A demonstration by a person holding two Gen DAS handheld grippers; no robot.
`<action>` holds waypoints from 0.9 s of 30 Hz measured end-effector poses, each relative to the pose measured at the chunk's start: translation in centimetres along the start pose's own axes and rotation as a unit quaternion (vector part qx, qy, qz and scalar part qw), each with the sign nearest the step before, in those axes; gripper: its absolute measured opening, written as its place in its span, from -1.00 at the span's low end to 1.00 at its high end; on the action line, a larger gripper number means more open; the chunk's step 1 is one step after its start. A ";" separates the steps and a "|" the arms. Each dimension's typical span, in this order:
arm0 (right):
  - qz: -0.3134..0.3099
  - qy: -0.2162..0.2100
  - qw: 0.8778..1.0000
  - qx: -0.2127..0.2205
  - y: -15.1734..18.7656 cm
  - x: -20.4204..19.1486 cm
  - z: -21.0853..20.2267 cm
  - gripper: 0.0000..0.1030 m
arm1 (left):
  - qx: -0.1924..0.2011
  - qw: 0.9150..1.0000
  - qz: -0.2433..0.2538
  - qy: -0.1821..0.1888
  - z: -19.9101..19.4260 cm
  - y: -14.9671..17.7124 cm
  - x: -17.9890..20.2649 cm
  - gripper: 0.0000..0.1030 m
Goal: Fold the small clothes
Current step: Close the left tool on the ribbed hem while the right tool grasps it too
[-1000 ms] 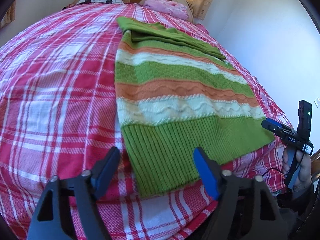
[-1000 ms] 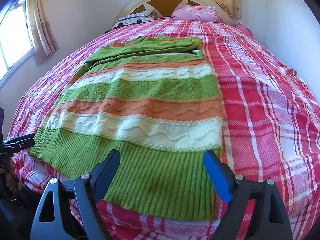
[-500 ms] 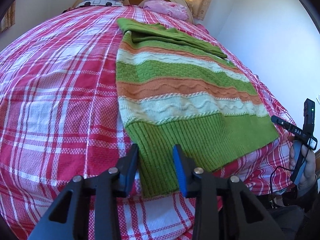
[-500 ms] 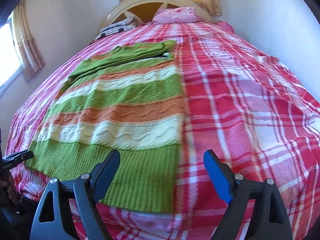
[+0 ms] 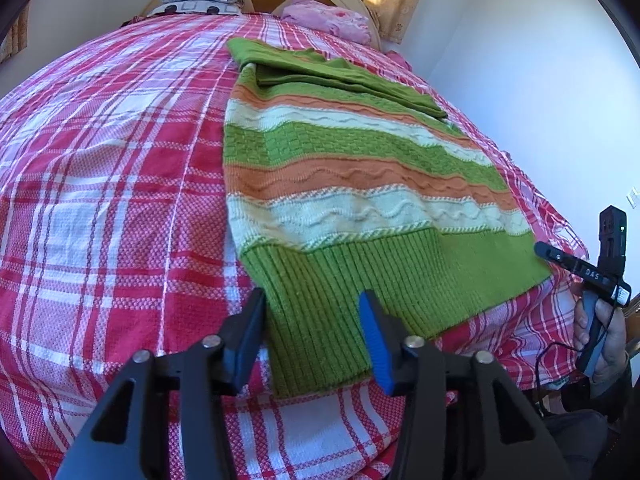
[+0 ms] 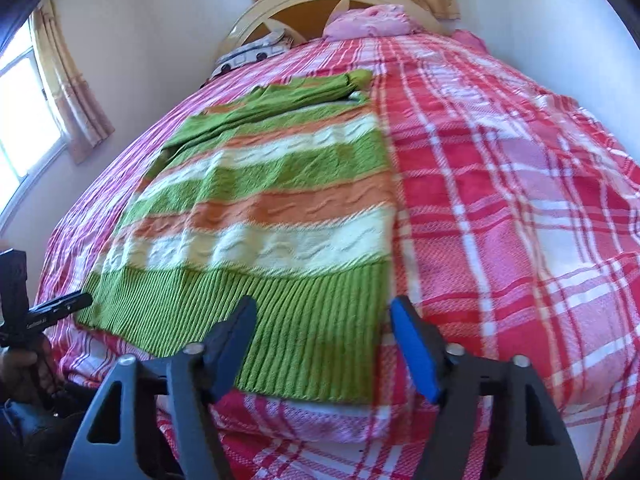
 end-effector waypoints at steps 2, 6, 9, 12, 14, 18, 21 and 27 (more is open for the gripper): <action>-0.001 -0.004 1.000 -0.007 0.0 -0.1 -0.1 0.13 | -0.011 1.000 0.009 0.006 0.1 0.1 0.2 -0.73; -0.001 -0.010 1.000 -0.014 0.5 -0.1 -0.6 -0.10 | -0.011 1.000 -0.006 0.007 0.0 0.1 -0.1 -0.66; -0.003 -0.010 1.000 -0.010 0.7 -0.1 -0.6 -0.11 | -0.009 1.000 -0.016 0.010 0.0 0.2 -0.3 -0.52; 0.000 -0.012 1.000 -0.002 0.8 -0.2 -0.7 -0.29 | -0.006 0.999 -0.026 0.020 -0.1 0.2 -0.5 -0.52; 0.005 -0.027 1.000 -0.003 0.9 -0.2 -0.7 -0.73 | -0.006 1.000 -0.014 0.024 -0.3 0.2 -0.3 -0.82; 0.007 -0.041 0.999 0.004 0.9 -0.2 -0.7 -0.74 | 0.020 0.998 -0.023 0.046 -1.4 -0.6 -0.5 -0.82; 0.042 -0.057 0.997 0.003 1.1 0.8 -0.3 -0.73 | 0.028 0.998 -0.026 0.048 -1.7 -1.0 -0.7 -0.82; 0.050 -0.078 0.994 0.053 0.1 0.9 -2.5 -0.78 | 0.039 0.994 -0.063 0.087 -1.8 -1.2 -1.5 -0.82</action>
Point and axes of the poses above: each gripper's, at about its wrist camera, not at the fingertips, and z roughly the way its jaws point, x to its right, y to its underside, the point moved 1 cm from there along z, roughly the way its jaws point, and after that the axes turned 8 degrees about x, right-handed, at the moved point
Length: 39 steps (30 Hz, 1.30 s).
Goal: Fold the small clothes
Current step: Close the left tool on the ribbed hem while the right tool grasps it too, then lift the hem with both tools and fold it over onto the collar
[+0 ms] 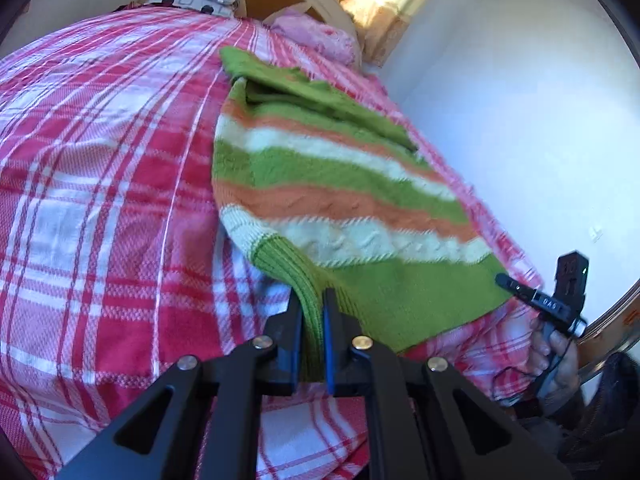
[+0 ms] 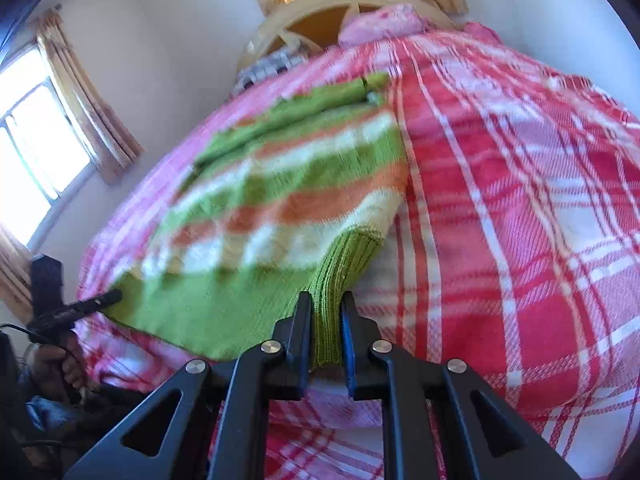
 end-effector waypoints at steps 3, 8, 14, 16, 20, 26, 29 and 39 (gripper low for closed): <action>0.001 -0.002 0.999 0.033 -1.2 -0.3 -1.4 -0.78 | 0.030 0.999 -0.002 0.021 -1.2 -1.2 0.2 -0.82; 0.002 -0.006 0.998 0.060 -3.1 -0.9 -1.7 -0.78 | 0.050 0.998 -0.007 0.040 -1.7 -3.4 0.4 -0.82; -0.017 -0.006 0.996 0.083 -6.5 -2.2 -0.7 -0.78 | 0.082 0.995 0.007 0.048 -1.1 -7.2 0.9 -0.82; -0.012 -0.008 0.996 0.085 -7.4 -2.0 -0.2 -0.78 | 0.088 0.995 0.016 0.047 -0.5 -8.5 1.1 -0.82; -0.011 -0.012 0.996 0.087 -10.1 -2.3 1.6 -0.78 | 0.093 0.994 0.023 0.046 0.7 -10.7 0.9 -0.82; -0.022 -0.013 0.995 0.093 -14.8 -3.3 4.0 -0.78 | 0.103 0.994 0.026 0.039 2.5 -14.9 0.4 -0.83; -0.028 -0.010 0.995 0.098 -17.4 -3.7 5.1 -0.78 | 0.111 0.993 0.027 0.037 3.3 -16.9 0.4 -0.83; -0.051 0.019 0.993 0.103 -25.0 -3.8 10.0 -0.78 | 0.140 0.990 0.020 0.018 7.2 -24.4 -0.8 -0.83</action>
Point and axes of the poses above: each gripper's, at about its wrist camera, not at the fingertips, and z roughly the way its jaws point, x to its right, y to its underside, the point moved 1 cm from there along z, roughly the way its jaws point, and after that the axes turned 8 degrees about x, right-handed, at the moved point
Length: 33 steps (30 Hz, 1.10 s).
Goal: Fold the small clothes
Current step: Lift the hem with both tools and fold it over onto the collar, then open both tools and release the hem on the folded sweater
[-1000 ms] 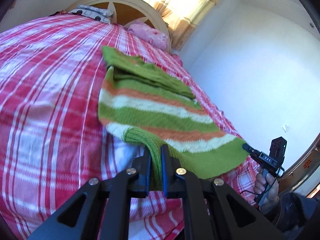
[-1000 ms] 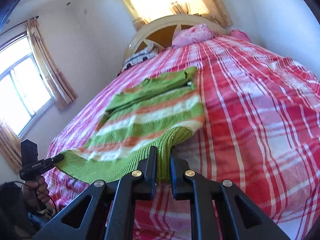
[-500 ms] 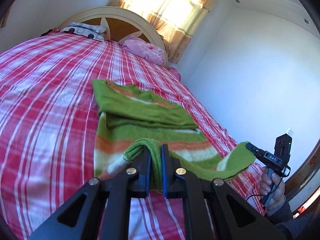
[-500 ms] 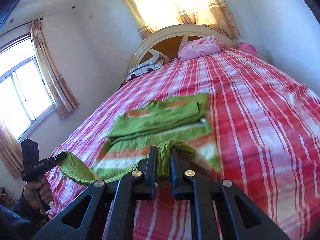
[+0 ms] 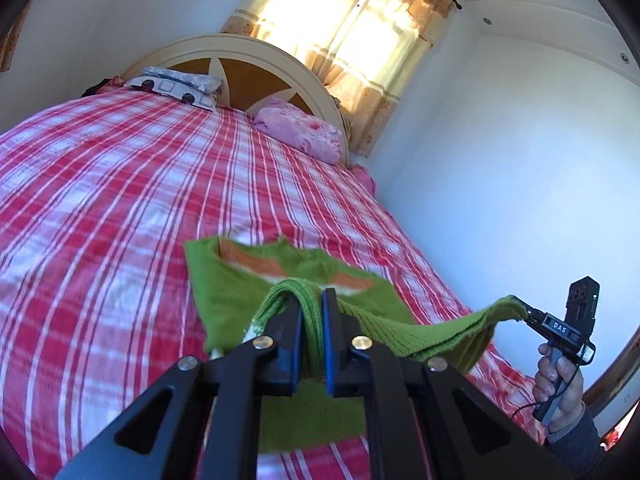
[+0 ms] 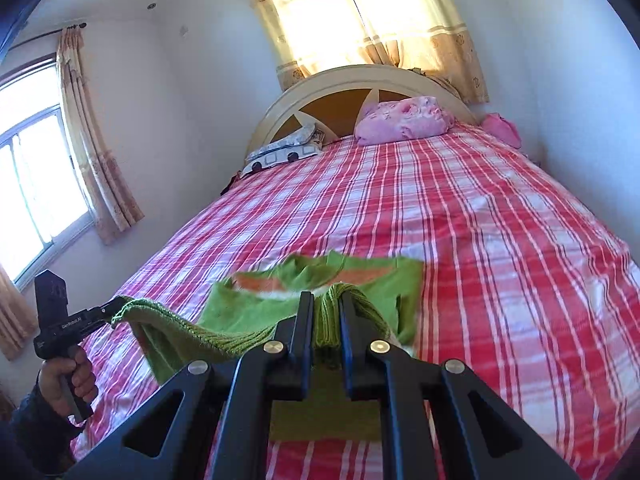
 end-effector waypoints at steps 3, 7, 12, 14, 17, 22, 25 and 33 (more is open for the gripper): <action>0.002 0.009 1.000 -0.006 -1.2 0.6 2.3 -0.79 | 0.002 1.000 0.000 -0.006 1.8 -1.1 -0.7 -0.83; -0.001 0.021 1.000 -0.018 -2.1 1.3 5.8 -0.79 | -0.003 1.000 -0.003 -0.017 4.7 -2.2 -1.8 -0.83; 0.002 0.034 0.999 -0.041 -2.9 2.7 10.8 -0.79 | -0.017 0.999 -0.006 -0.034 8.4 -2.8 -3.3 -0.83; 0.007 0.036 0.998 -0.053 -2.9 3.4 12.9 -0.79 | -0.023 0.999 -0.007 -0.044 10.0 -3.0 -4.2 -0.83; 0.018 0.043 0.996 -0.075 -2.7 4.8 16.3 -0.79 | -0.038 0.998 -0.009 -0.056 12.4 -2.9 -5.3 -0.83; 0.042 0.051 0.991 -0.120 -1.4 7.5 22.0 -0.78 | -0.062 0.995 -0.001 -0.083 16.1 -2.2 -6.8 -0.83; 0.046 0.059 0.988 -0.134 -0.8 8.8 24.8 -0.77 | -0.069 0.992 0.023 -0.100 17.7 -1.6 -7.1 -0.78; 0.039 0.082 0.989 -0.116 -0.7 10.3 25.6 0.38 | -0.039 0.988 0.053 -0.137 17.3 -2.0 -6.7 0.17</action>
Point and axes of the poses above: each gripper's, at about its wrist camera, not at the fingertips, and z roughly the way its jaws point, x to its right, y to its underside, the point moved 1 cm from there along z, roughly the way its jaws point, and after that the axes turned 8 degrees about x, right-handed, at the moved point
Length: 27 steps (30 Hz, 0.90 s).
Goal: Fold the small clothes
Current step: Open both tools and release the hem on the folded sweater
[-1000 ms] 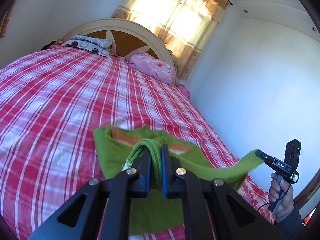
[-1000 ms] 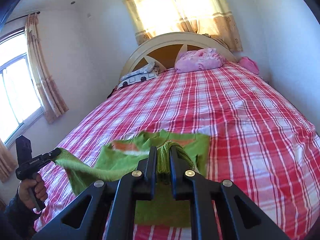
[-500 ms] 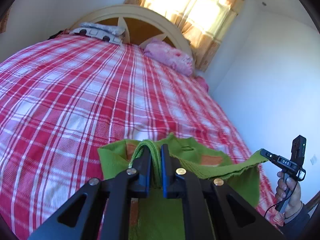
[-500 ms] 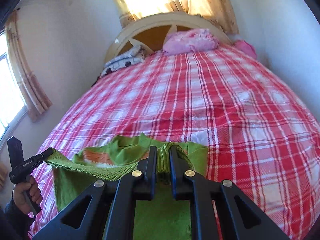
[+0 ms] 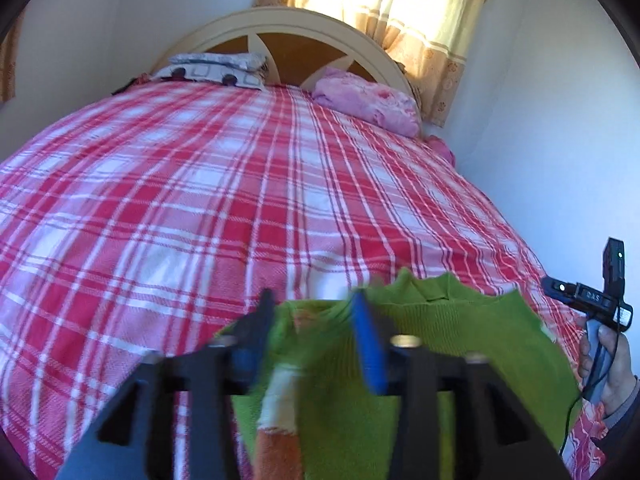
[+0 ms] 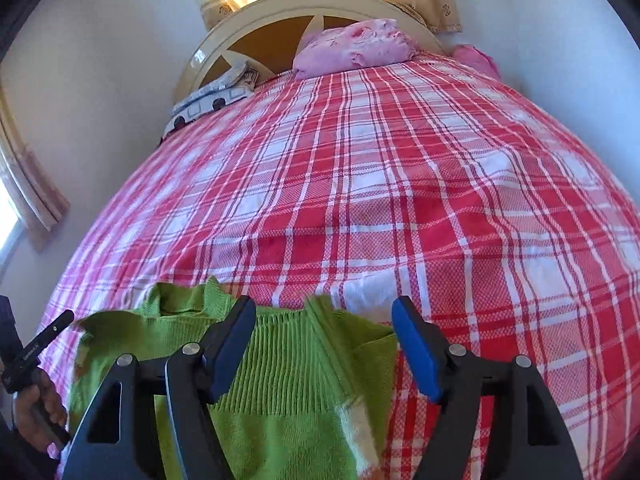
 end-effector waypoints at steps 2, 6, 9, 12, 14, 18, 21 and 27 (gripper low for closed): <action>-0.003 -0.002 1.000 0.003 1.0 0.3 -1.4 0.38 | 0.011 1.000 0.000 -0.007 -1.5 0.2 -0.5 0.19; 0.000 -0.015 1.000 -0.004 3.6 1.3 -4.8 0.38 | 0.003 1.000 0.016 -0.015 -4.4 2.2 -0.6 0.20; -0.004 -0.019 1.000 -0.010 6.2 1.9 -7.6 0.38 | -0.007 1.000 0.027 -0.010 -6.8 4.7 -0.5 0.20; -0.007 -0.021 0.999 -0.030 8.6 1.8 -9.4 0.38 | -0.023 0.999 0.046 -0.019 -7.6 7.2 -0.1 0.20; -0.011 -0.019 0.999 -0.041 9.9 1.7 -10.0 0.38 | -0.037 0.996 0.059 -0.048 -7.2 8.2 -0.1 0.20; -0.019 0.004 0.997 -0.078 13.1 1.4 -10.1 0.36 | -0.065 0.995 0.039 -0.067 -6.6 9.4 -1.2 0.26; -0.032 0.016 0.996 -0.083 14.6 1.2 -10.5 0.34 | -0.061 0.996 0.030 -0.066 -7.3 9.8 -1.4 0.33; -0.038 0.029 0.997 -0.054 13.9 0.3 -12.5 0.34 | -0.061 0.996 0.018 -0.063 -8.4 11.0 -2.0 0.47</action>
Point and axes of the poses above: each gripper's, at about its wrist camera, not at the fingertips, and z roughly the way its jaws point, x to its right, y to its underside, the point moved 1 cm from there along z, roughly the way its jaws point, and after that the axes turned 8 degrees about x, right-handed, at the moved point
